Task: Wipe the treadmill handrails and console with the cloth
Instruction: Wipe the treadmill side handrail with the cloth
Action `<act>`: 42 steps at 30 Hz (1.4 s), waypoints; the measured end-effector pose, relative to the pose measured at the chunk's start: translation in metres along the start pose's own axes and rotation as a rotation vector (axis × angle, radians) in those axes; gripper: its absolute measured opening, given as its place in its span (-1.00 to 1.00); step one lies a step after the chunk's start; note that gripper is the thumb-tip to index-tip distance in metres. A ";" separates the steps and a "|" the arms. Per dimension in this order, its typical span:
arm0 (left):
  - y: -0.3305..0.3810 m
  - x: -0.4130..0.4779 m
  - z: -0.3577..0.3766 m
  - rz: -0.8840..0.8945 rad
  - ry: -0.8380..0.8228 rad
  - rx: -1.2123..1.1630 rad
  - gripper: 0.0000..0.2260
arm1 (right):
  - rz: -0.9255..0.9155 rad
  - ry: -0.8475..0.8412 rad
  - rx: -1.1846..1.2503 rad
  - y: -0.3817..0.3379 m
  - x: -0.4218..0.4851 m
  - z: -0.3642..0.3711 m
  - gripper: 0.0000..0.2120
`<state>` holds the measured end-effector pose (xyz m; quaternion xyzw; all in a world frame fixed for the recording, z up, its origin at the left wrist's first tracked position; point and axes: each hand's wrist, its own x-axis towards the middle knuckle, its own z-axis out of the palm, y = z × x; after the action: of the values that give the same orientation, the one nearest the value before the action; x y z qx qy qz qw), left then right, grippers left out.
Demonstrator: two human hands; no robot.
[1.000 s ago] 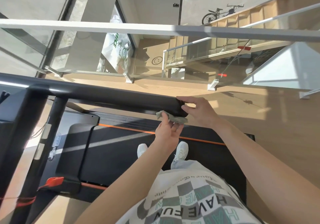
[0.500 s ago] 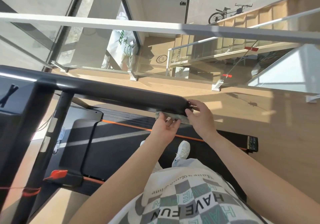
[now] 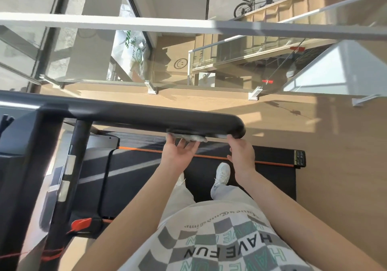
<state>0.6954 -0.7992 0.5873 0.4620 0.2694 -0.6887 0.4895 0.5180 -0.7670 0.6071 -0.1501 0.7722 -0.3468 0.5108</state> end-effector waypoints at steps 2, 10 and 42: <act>0.005 0.007 -0.005 -0.022 -0.031 -0.029 -0.67 | -0.065 0.020 -0.004 -0.003 0.000 -0.002 -0.55; -0.010 0.016 -0.004 -0.135 -0.152 -0.028 -0.44 | -0.308 -0.020 -0.299 -0.038 0.020 -0.006 -0.50; -0.112 0.015 0.025 -0.316 -0.298 -0.109 -0.14 | -0.291 -0.545 -0.424 -0.064 0.083 -0.056 -0.67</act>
<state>0.5811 -0.7837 0.5750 0.2801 0.3001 -0.8018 0.4343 0.4244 -0.8402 0.6073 -0.4478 0.6330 -0.1953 0.6006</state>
